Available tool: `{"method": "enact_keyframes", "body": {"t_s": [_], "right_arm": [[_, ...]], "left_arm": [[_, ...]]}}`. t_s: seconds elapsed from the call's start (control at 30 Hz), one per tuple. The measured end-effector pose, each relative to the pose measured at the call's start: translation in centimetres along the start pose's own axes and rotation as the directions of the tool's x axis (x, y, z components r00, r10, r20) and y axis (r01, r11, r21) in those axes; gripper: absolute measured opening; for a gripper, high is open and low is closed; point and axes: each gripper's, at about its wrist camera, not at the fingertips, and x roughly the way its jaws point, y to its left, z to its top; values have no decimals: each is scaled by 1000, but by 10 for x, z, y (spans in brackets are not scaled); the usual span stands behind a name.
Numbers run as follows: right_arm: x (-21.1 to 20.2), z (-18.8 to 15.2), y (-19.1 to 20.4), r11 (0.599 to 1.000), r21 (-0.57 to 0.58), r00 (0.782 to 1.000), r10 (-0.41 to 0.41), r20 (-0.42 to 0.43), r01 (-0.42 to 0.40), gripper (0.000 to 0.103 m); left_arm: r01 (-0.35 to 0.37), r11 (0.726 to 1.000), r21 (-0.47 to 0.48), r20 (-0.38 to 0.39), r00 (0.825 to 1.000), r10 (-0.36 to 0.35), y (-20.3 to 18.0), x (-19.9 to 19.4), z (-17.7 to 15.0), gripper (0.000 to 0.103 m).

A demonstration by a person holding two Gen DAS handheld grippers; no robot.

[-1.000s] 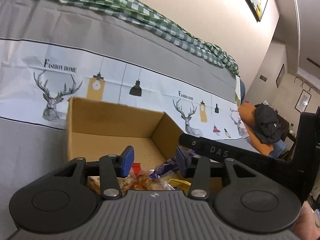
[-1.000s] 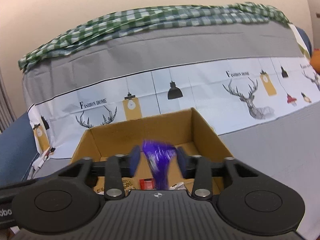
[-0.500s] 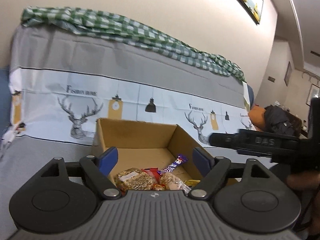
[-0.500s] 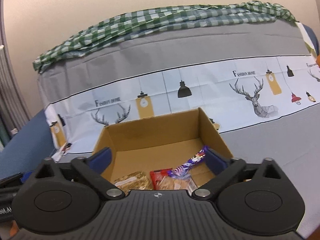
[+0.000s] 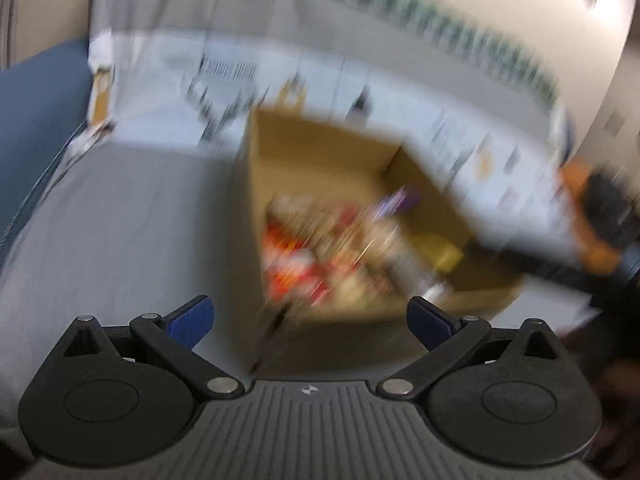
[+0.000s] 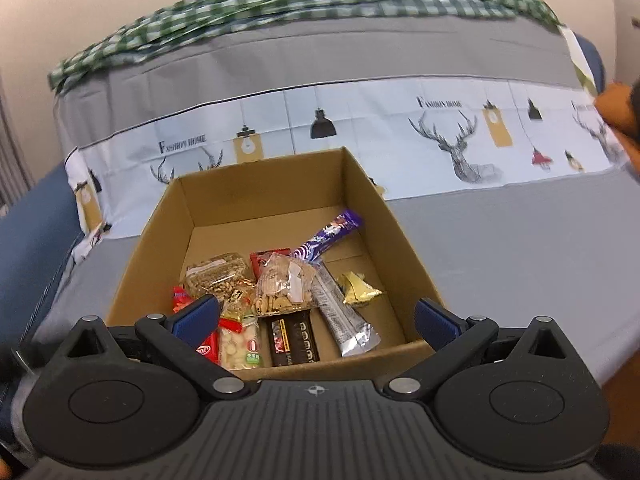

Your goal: Organize snacks

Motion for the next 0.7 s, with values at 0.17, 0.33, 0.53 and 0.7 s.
{"method": "enact_keyframes", "body": {"t_s": [0.17, 0.33, 0.53, 0.7], "right_arm": [[10, -4, 3, 1000, -11, 999, 14, -36, -14, 102], [17, -3, 11, 999, -24, 999, 25, -41, -26, 102], [26, -1, 10, 999, -37, 999, -4, -51, 2, 102], [24, -2, 11, 999, -51, 999, -9, -46, 7, 102]], "left_arm": [[-11, 998, 61, 41, 999, 9, 3, 8, 1, 103], [1, 999, -37, 17, 1000, 0, 12, 15, 7, 103], [-16, 999, -48, -11, 1000, 15, 12, 25, 14, 103], [-17, 1000, -24, -6, 1000, 17, 7, 25, 12, 103]]}}
